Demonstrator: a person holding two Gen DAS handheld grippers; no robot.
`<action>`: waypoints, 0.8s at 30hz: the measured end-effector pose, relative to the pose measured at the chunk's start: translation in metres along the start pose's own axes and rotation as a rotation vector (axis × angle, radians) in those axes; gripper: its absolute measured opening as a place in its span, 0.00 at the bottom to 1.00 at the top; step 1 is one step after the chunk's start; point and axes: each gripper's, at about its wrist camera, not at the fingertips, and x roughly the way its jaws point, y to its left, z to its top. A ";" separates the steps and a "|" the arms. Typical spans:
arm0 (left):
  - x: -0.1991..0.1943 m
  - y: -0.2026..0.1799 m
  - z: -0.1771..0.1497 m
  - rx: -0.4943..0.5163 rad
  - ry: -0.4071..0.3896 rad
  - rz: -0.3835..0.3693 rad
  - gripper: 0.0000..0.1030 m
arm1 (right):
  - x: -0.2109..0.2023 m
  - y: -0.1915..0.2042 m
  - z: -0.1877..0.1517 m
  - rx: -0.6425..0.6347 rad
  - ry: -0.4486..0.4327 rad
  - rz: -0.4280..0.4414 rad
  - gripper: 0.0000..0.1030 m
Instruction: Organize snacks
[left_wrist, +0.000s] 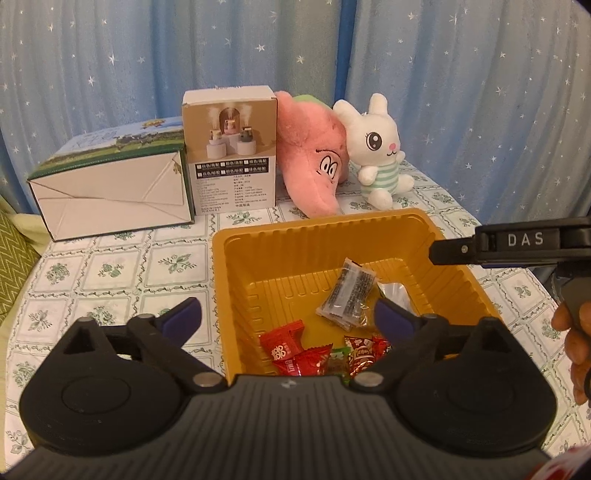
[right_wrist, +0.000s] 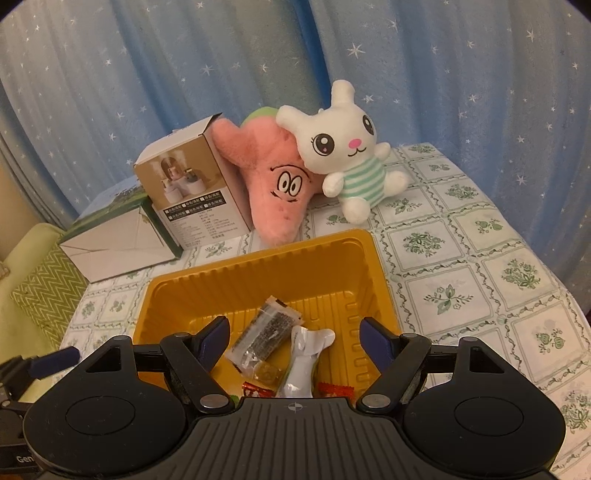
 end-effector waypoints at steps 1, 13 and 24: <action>-0.001 0.000 0.000 0.000 -0.001 0.002 0.99 | -0.001 0.000 0.000 0.000 0.002 -0.002 0.75; -0.023 -0.001 -0.002 -0.031 -0.010 0.008 1.00 | -0.026 -0.001 -0.008 -0.023 0.014 -0.020 0.75; -0.062 -0.014 -0.011 -0.048 0.026 0.048 1.00 | -0.068 0.004 -0.027 -0.037 0.022 -0.017 0.75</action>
